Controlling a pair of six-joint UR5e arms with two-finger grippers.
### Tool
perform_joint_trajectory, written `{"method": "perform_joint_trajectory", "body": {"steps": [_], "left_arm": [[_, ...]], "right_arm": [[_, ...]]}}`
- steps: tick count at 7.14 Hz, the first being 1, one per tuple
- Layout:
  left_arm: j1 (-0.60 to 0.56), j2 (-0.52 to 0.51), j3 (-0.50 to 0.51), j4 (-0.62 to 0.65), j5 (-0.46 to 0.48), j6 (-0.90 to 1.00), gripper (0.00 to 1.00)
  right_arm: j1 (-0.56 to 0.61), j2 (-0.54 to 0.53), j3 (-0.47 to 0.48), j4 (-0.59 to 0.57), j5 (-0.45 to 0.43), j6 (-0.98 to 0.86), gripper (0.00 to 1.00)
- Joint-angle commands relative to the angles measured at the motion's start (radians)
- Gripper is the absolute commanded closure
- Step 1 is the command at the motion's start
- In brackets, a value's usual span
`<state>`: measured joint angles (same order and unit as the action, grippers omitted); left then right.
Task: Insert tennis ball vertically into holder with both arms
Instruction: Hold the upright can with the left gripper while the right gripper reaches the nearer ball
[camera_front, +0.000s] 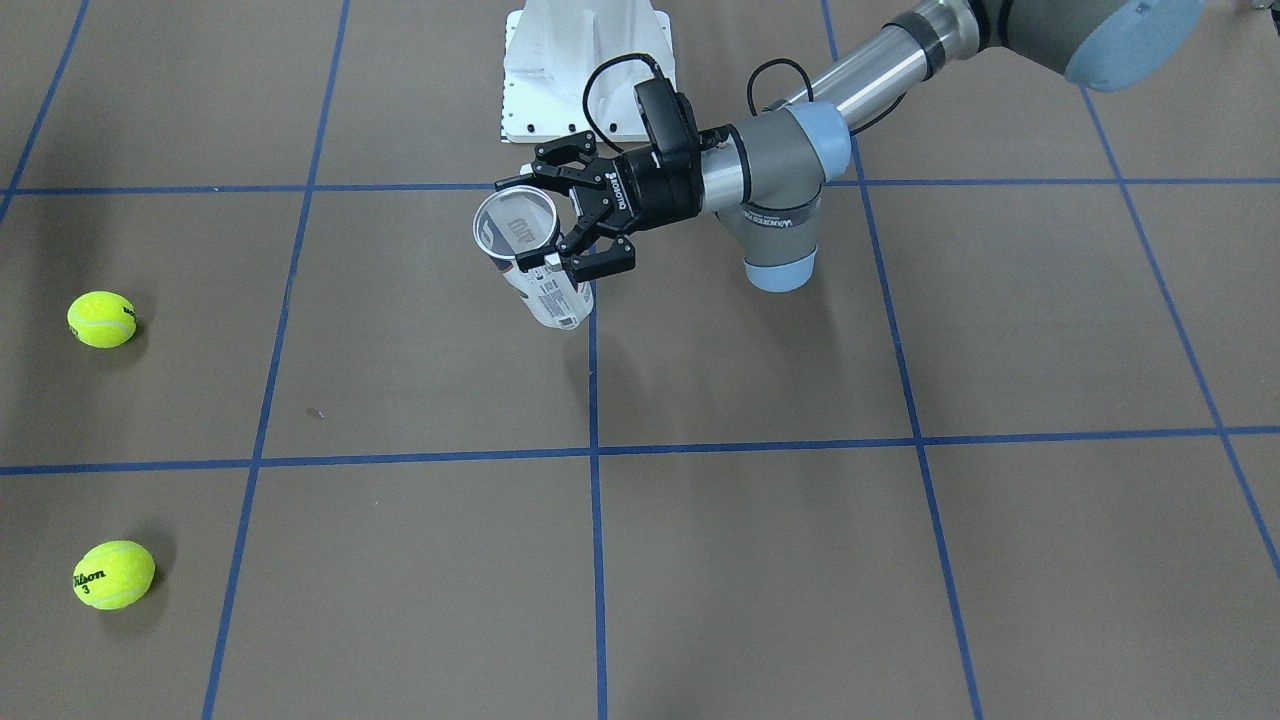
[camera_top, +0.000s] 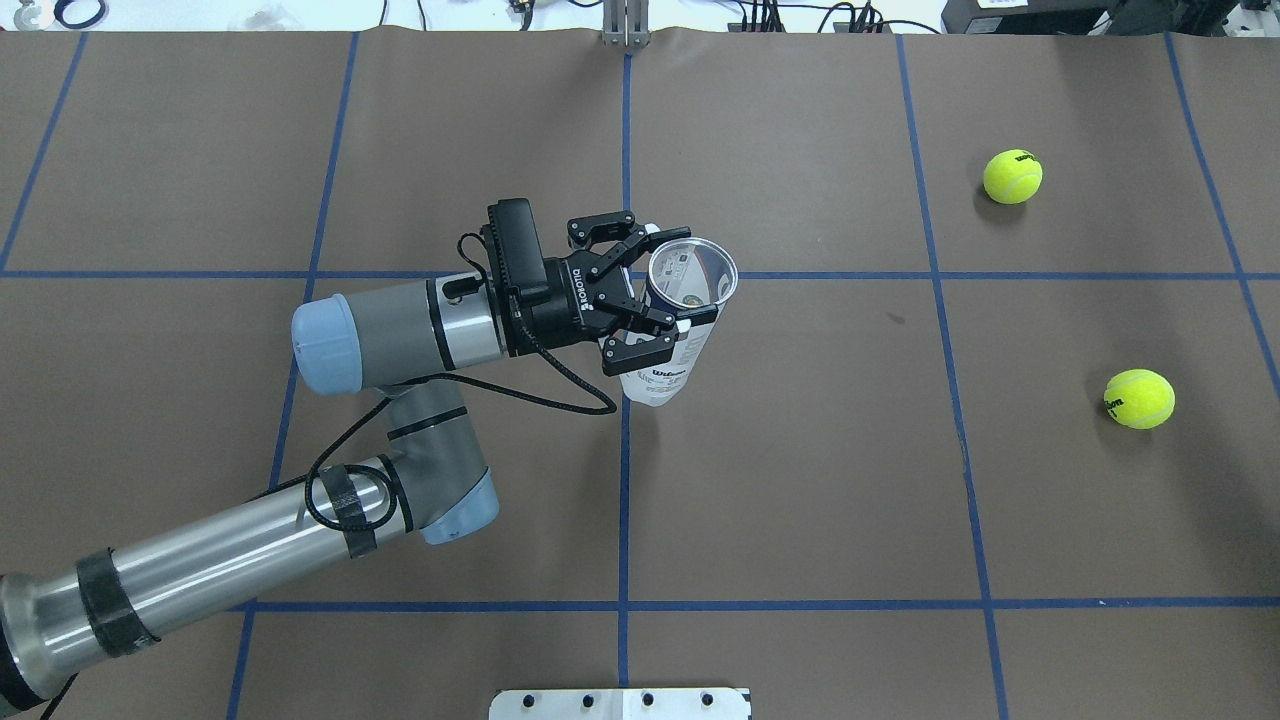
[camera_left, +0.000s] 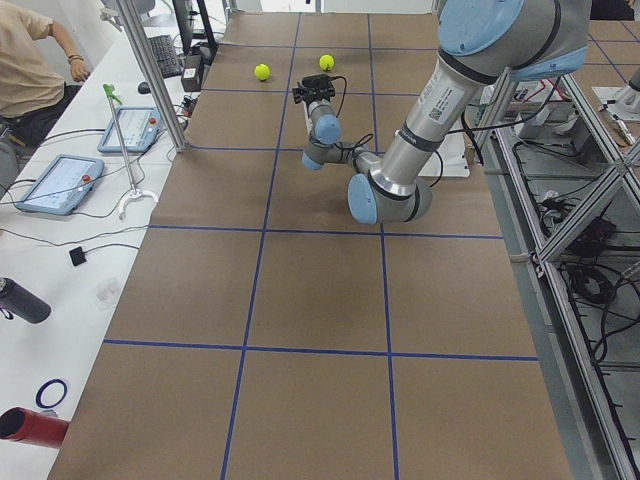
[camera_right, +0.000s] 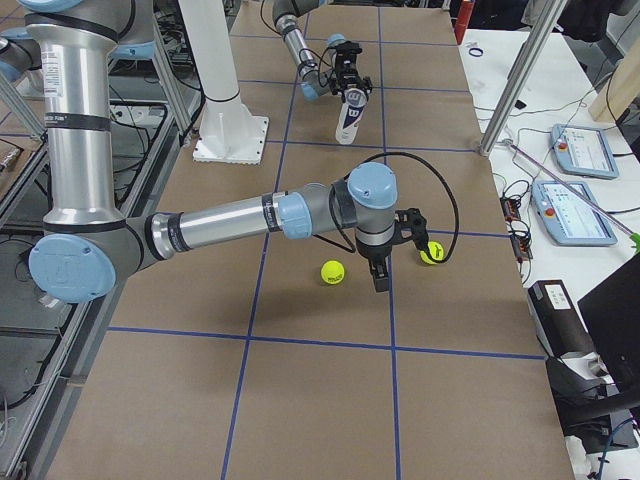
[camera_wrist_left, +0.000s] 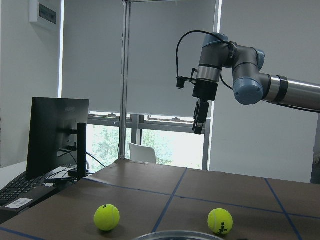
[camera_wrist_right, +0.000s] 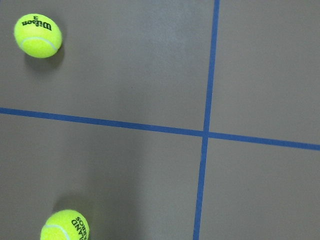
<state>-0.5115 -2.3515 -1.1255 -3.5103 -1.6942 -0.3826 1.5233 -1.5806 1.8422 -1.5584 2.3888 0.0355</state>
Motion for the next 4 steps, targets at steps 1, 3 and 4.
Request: {"method": "perform_joint_trajectory", "body": {"steps": [1, 3, 4], "left_arm": [[0.004, -0.003, 0.038, -0.039, 0.001, 0.001, 0.20], [0.002, -0.011, 0.038, -0.041, 0.001, 0.001, 0.20], [0.002, -0.011, 0.038, -0.041, 0.001, 0.001, 0.20]], "right_arm": [[-0.050, -0.015, 0.035, 0.004, 0.003, 0.068, 0.00], [-0.217, -0.064, 0.148, 0.062, -0.074, 0.346, 0.00], [-0.317, -0.128, 0.167, 0.189, -0.130, 0.480, 0.00]]}}
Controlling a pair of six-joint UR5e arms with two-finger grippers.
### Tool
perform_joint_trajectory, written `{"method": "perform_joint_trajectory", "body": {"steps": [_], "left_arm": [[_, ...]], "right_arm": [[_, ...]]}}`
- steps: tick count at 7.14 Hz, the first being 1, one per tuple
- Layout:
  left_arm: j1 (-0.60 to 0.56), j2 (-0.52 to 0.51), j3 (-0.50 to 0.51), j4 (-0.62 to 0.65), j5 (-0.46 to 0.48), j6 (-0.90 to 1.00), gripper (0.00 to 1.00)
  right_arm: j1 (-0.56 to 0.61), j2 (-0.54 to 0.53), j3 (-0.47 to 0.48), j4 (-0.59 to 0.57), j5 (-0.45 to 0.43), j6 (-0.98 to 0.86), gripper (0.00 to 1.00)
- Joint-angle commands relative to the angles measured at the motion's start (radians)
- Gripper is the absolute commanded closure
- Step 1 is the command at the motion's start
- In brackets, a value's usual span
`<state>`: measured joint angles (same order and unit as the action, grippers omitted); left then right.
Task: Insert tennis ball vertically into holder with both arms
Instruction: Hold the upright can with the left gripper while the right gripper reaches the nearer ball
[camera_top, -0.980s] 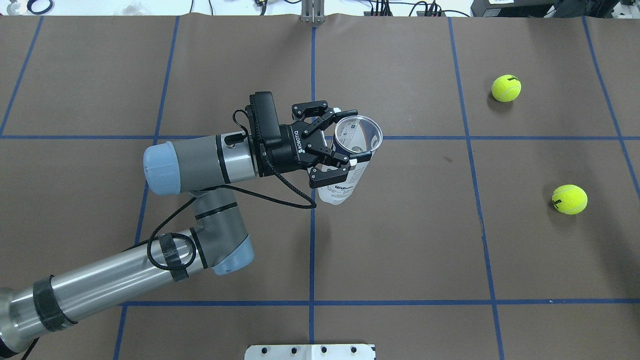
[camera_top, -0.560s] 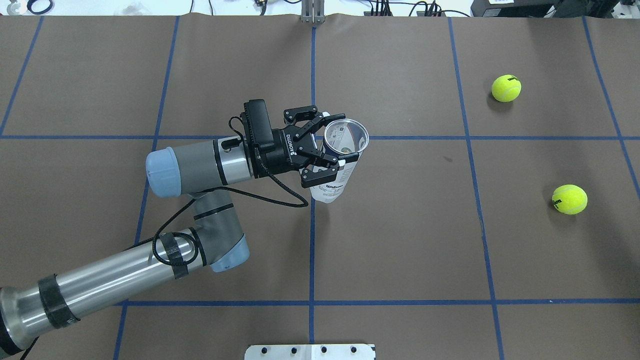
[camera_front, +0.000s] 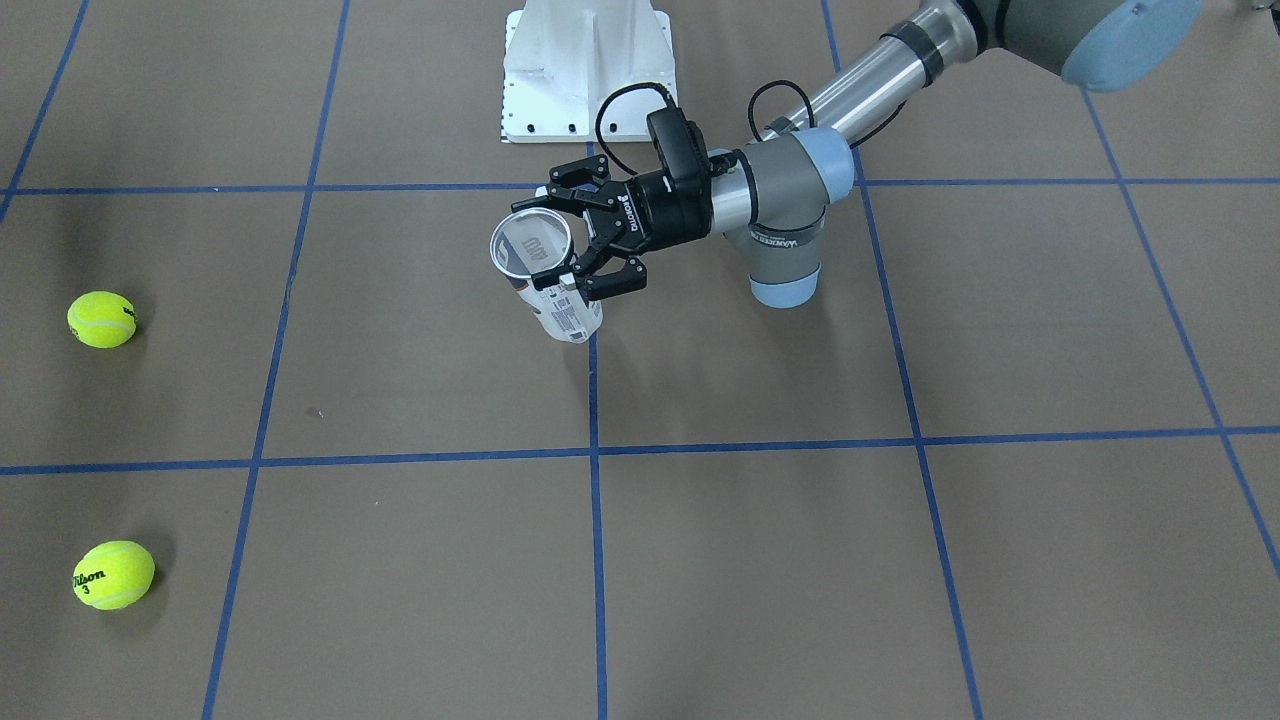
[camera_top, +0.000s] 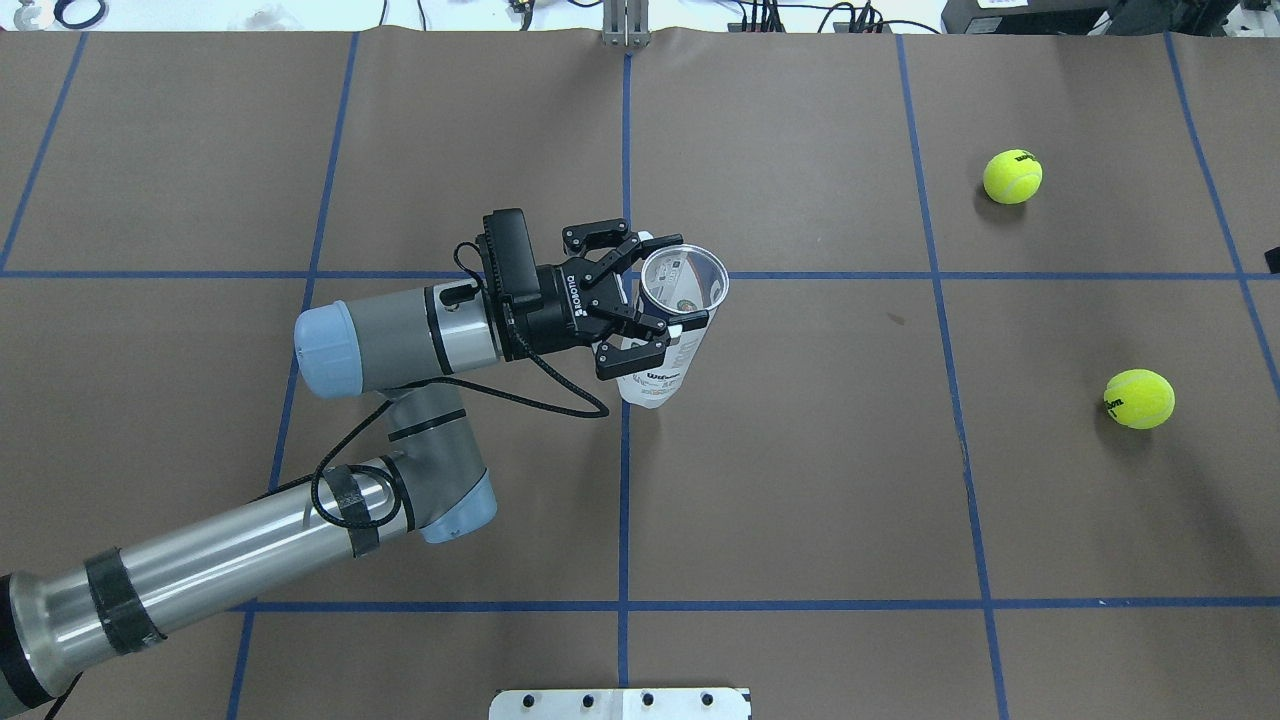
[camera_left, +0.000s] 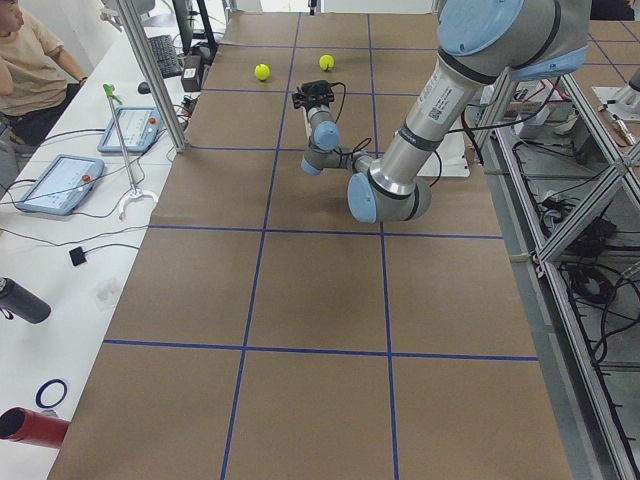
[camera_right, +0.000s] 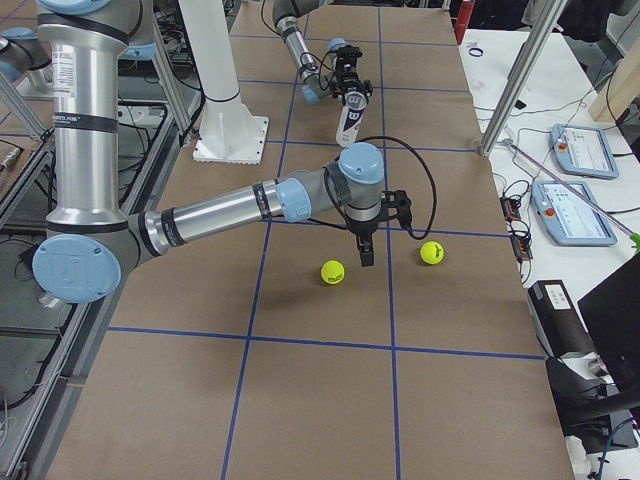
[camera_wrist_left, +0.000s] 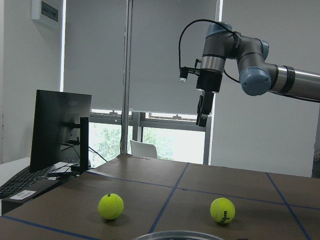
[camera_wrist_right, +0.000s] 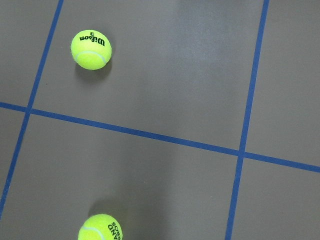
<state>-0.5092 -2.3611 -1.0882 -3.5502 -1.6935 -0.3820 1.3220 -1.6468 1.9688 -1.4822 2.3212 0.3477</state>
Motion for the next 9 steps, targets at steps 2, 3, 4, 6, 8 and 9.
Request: {"method": "perform_joint_trajectory", "body": {"steps": [2, 3, 4, 6, 8, 9], "left_arm": [[0.000, -0.001, 0.002, 0.001, 0.000, 0.000, 0.20], [0.001, -0.001, 0.002, 0.001, 0.000, 0.000, 0.20], [0.001, -0.001, 0.001, 0.001, 0.000, 0.000, 0.20], [0.001, -0.001, 0.002, 0.001, 0.000, 0.000, 0.20], [0.001, -0.001, 0.002, 0.001, 0.000, 0.000, 0.20], [0.001, -0.001, 0.002, 0.001, 0.000, 0.002, 0.20]], "right_arm": [[-0.275, -0.140, 0.018, 0.323, -0.192, 0.353, 0.01], [-0.314, -0.151, -0.049, 0.417, -0.244, 0.358, 0.01], [-0.335, -0.151, -0.127, 0.538, -0.264, 0.404, 0.01], [-0.369, -0.151, -0.154, 0.586, -0.289, 0.430, 0.01], [-0.418, -0.148, -0.183, 0.594, -0.319, 0.453, 0.01], [-0.440, -0.148, -0.191, 0.594, -0.338, 0.453, 0.01]]}}
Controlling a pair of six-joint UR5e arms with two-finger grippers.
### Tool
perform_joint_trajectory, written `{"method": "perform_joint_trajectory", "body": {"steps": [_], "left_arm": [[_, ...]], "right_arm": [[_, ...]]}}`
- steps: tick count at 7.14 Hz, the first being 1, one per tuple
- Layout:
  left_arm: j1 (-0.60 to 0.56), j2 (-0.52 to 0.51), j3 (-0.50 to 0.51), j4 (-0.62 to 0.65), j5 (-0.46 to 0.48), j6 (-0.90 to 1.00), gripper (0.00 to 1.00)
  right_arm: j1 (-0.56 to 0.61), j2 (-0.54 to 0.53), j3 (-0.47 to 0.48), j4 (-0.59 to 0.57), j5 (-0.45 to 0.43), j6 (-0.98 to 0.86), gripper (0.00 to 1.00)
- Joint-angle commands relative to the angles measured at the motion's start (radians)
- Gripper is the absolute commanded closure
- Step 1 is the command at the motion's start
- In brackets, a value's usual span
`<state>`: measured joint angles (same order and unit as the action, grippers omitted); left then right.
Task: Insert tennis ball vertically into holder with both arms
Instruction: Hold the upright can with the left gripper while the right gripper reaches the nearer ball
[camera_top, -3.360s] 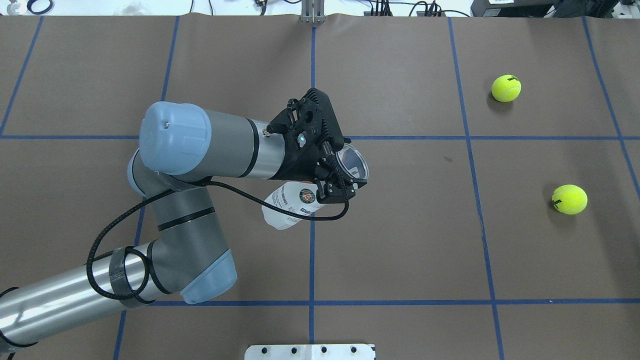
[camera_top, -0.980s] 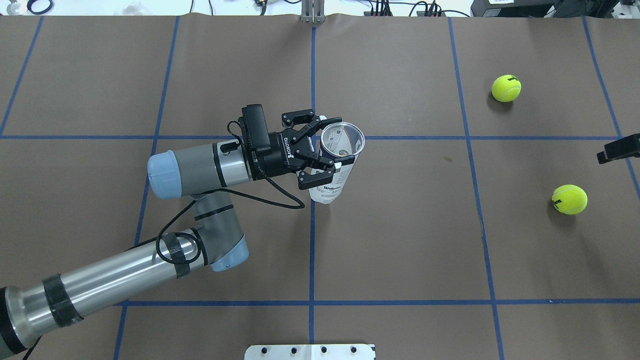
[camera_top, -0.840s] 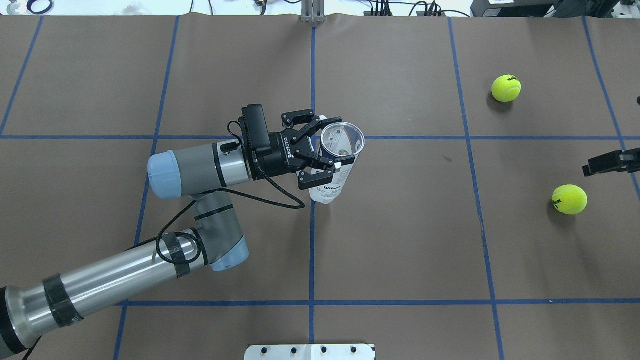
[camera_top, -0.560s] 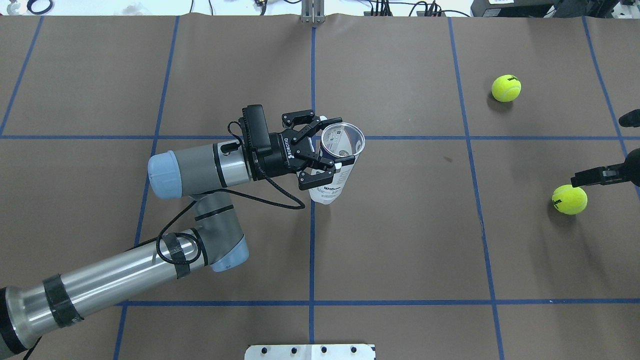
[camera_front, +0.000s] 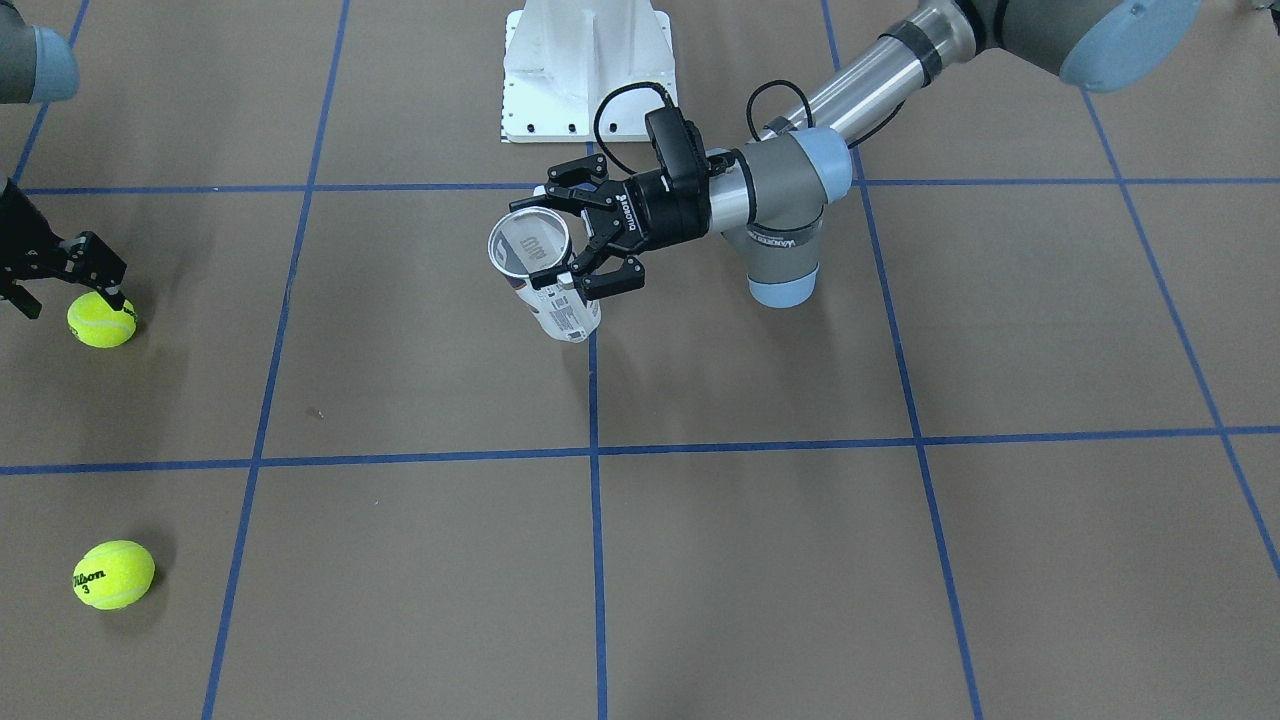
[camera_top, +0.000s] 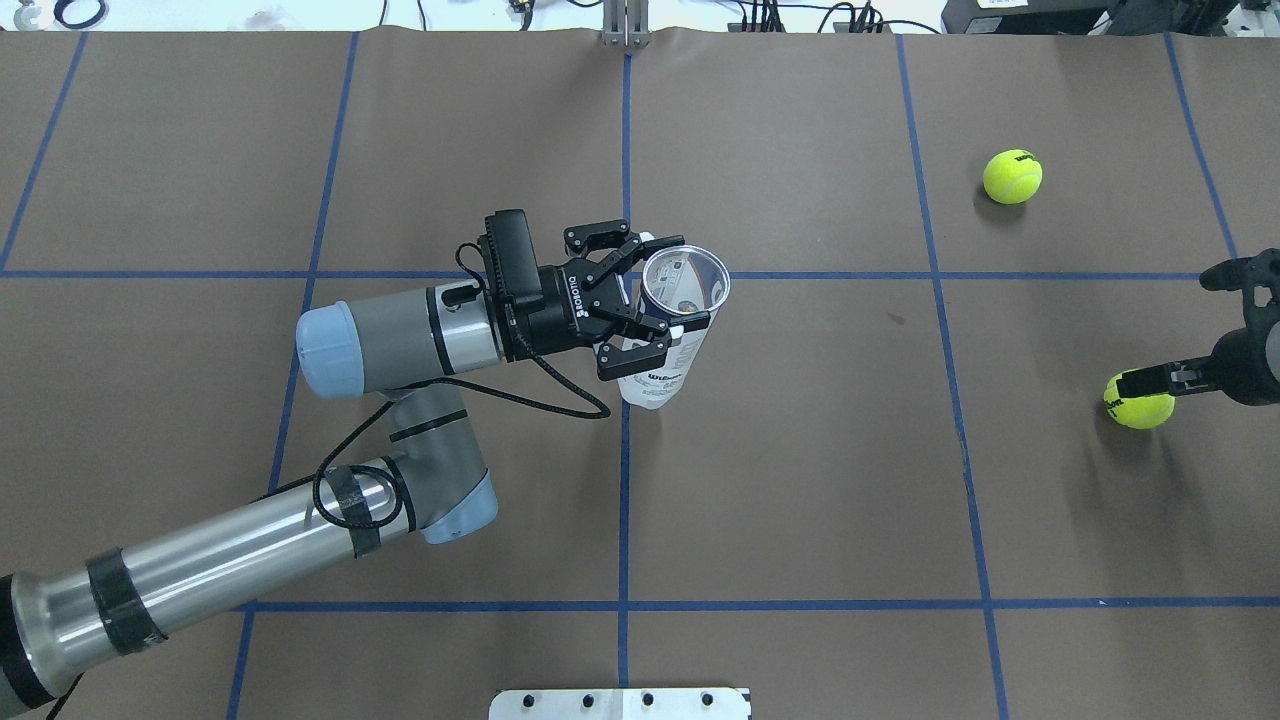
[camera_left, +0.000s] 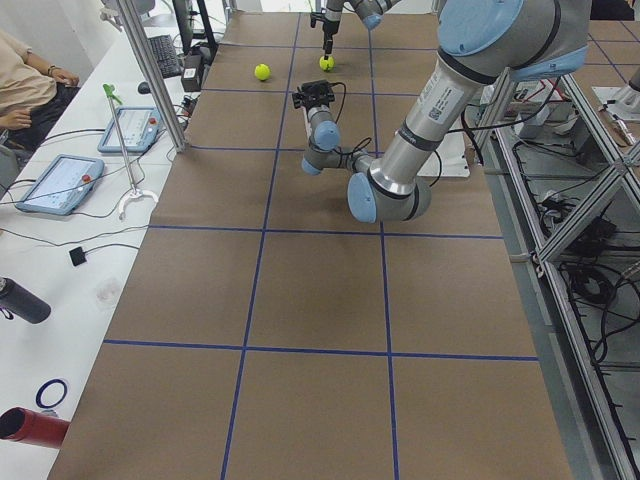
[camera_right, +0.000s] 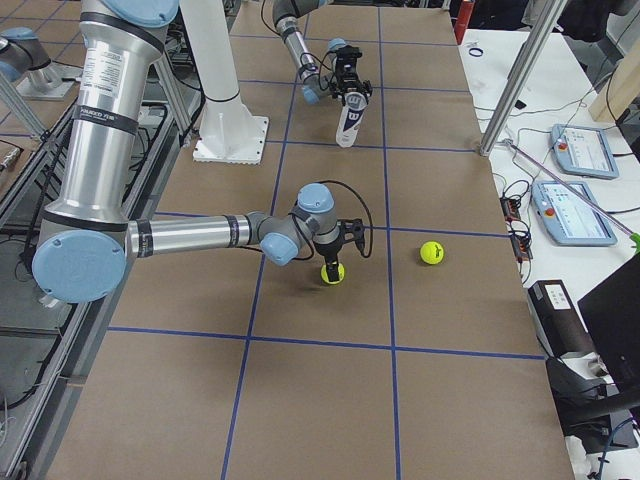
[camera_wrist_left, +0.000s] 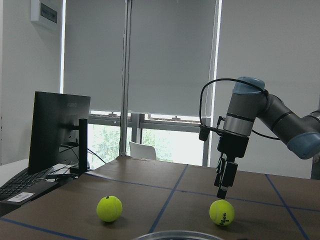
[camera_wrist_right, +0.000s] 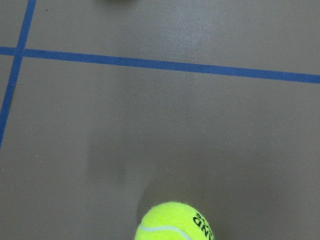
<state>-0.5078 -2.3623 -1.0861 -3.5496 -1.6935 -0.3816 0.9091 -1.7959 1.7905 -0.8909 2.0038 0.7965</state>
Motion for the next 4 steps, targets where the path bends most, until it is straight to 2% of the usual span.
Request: {"method": "perform_joint_trajectory", "body": {"steps": [1, 3, 4], "left_arm": [[0.000, 0.000, 0.000, 0.000, 0.000, 0.001, 0.20], [0.000, 0.000, 0.000, 0.000, 0.000, 0.004, 0.21], [0.000, 0.000, 0.000, 0.000, 0.000, 0.004, 0.21]], "right_arm": [[-0.045, 0.004, -0.031, 0.003, -0.043, 0.004, 0.01], [-0.062, 0.010, -0.036, 0.003, -0.045, 0.004, 0.02], [-0.062, 0.010, -0.034, 0.003, -0.048, 0.003, 0.68]]}}
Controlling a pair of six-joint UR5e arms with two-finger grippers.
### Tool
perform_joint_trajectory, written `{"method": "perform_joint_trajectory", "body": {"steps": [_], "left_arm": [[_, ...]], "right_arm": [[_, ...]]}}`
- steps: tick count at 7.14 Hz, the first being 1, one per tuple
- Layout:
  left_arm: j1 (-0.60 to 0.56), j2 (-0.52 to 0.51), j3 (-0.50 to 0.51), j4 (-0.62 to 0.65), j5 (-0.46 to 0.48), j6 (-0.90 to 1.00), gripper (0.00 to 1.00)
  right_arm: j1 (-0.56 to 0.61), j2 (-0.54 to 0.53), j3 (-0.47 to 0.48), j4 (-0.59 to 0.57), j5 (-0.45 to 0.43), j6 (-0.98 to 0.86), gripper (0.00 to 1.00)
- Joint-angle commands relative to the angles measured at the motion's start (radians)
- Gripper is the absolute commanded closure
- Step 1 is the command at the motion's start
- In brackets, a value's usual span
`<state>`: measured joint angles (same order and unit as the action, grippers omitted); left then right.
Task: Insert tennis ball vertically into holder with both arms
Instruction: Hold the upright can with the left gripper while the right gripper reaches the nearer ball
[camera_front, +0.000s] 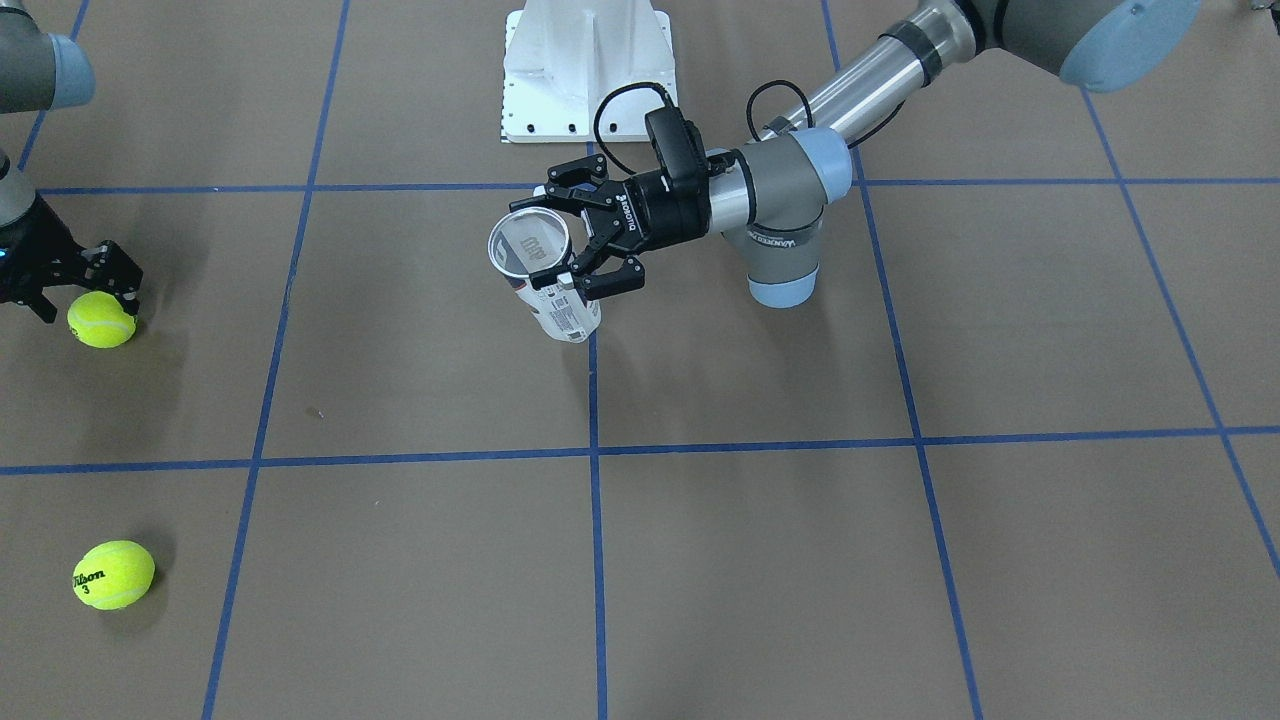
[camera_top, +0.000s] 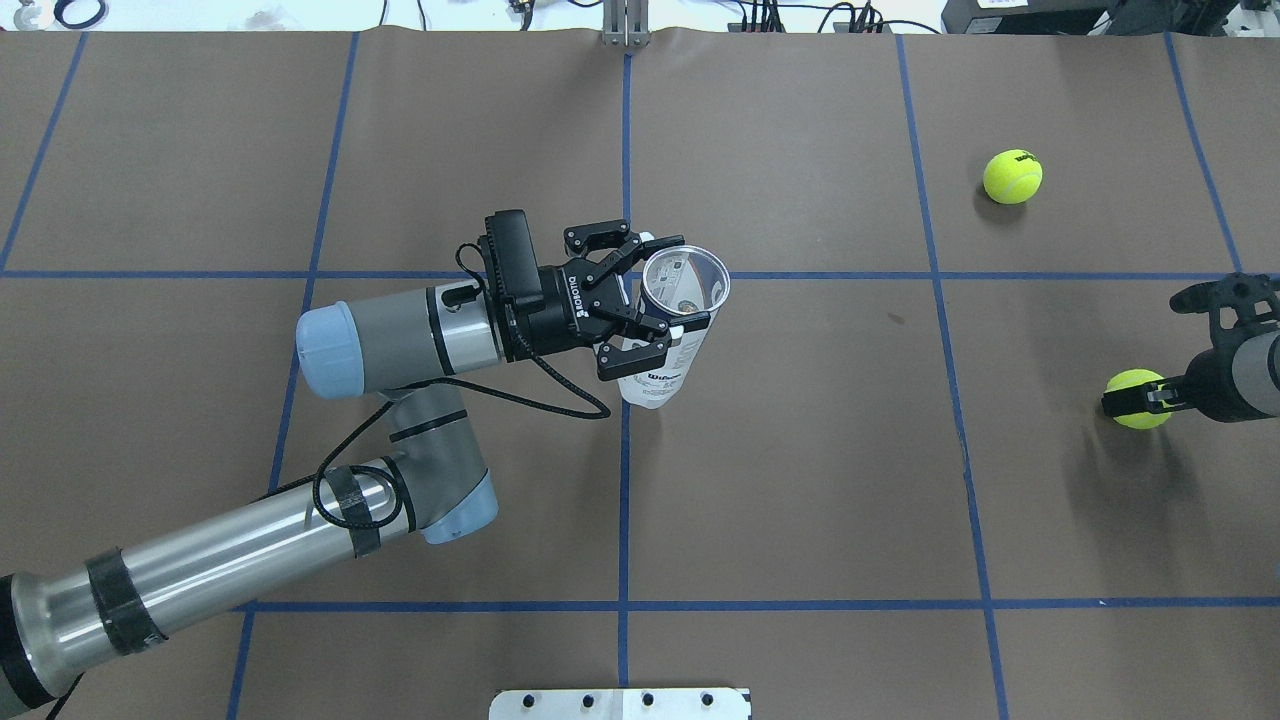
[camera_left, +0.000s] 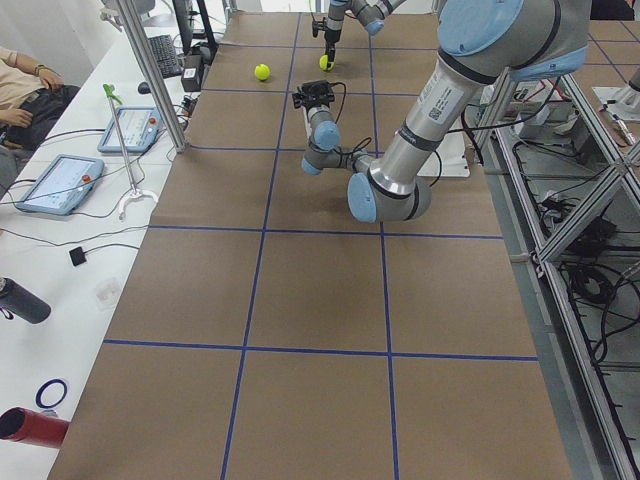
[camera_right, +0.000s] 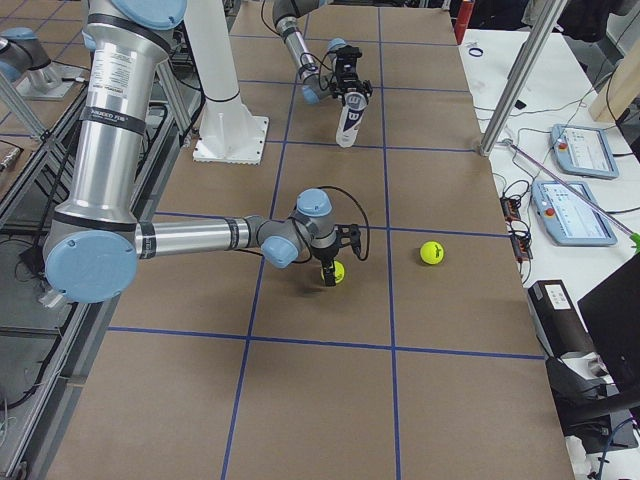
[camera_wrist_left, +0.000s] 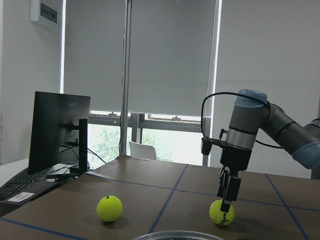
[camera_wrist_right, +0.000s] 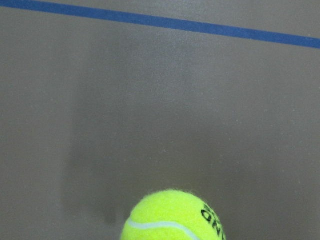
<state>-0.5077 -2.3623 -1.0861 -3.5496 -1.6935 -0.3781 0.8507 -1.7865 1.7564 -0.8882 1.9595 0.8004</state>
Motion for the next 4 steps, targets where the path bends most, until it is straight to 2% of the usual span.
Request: {"method": "perform_joint_trajectory", "body": {"steps": [1, 2, 3, 4], "left_arm": [[0.002, 0.000, 0.000, 0.000, -0.002, 0.001, 0.21], [0.006, 0.000, 0.002, -0.002, -0.002, 0.001, 0.21], [0.011, 0.000, 0.002, -0.002, -0.002, 0.001, 0.21], [0.014, 0.002, 0.000, -0.002, -0.002, -0.001, 0.21]], "right_arm": [[-0.002, 0.001, 0.001, 0.000, -0.004, -0.001, 0.89], [-0.002, 0.001, 0.008, 0.000, -0.004, 0.000, 1.00], [-0.001, 0.004, 0.027, 0.000, 0.004, 0.000, 1.00], [0.001, 0.004, 0.088, -0.011, 0.019, 0.000, 1.00]]}}
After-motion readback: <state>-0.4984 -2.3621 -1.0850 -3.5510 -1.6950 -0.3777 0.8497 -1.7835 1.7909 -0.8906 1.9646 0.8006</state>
